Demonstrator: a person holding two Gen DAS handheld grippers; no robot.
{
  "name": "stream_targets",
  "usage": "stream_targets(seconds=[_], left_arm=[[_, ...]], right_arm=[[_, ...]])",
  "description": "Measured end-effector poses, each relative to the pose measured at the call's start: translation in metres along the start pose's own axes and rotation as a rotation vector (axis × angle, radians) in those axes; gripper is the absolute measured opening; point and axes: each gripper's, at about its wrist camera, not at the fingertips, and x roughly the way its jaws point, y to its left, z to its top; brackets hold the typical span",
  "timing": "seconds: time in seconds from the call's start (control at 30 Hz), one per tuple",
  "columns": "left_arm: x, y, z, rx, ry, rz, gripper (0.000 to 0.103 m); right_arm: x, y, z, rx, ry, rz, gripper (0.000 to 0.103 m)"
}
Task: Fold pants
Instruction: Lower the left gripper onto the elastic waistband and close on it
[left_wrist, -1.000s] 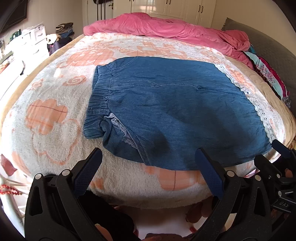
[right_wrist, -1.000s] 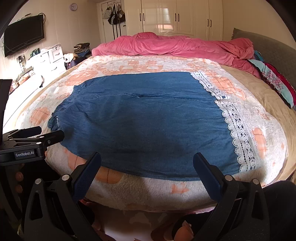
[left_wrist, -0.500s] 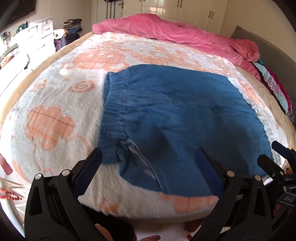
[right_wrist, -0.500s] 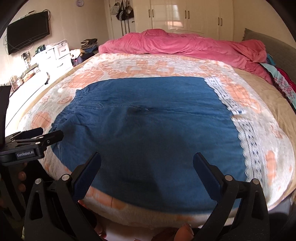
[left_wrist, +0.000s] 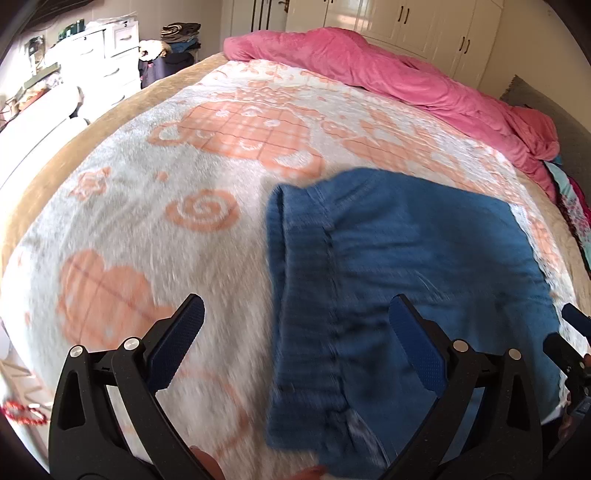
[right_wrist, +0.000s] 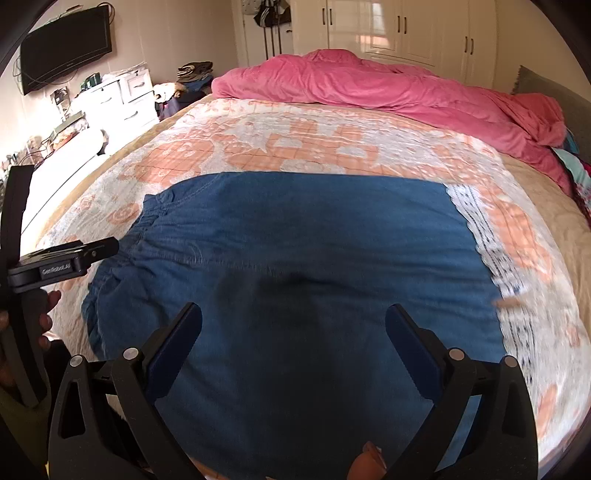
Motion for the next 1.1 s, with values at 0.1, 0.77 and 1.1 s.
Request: stream_targets(seconds=[0.1,0.77,1.1], left_arm=[[0.013,0.006,0.014,-0.018,0.020,0.000,0.094],[0.097,0.017,0.073,0.103,0.062,-0.104,0.094],[0.113,0.004,0.076,0.182,0.072,-0.163,0.050]], right_arm=[[0.012,0.002,0.011,-0.022,0.012,-0.003,0.099],[0.093,-0.004,0.081,-0.126,0.076,-0.006,0.099],[0.134,0.007,0.103,-0.237,0.118,-0.002,0.099]])
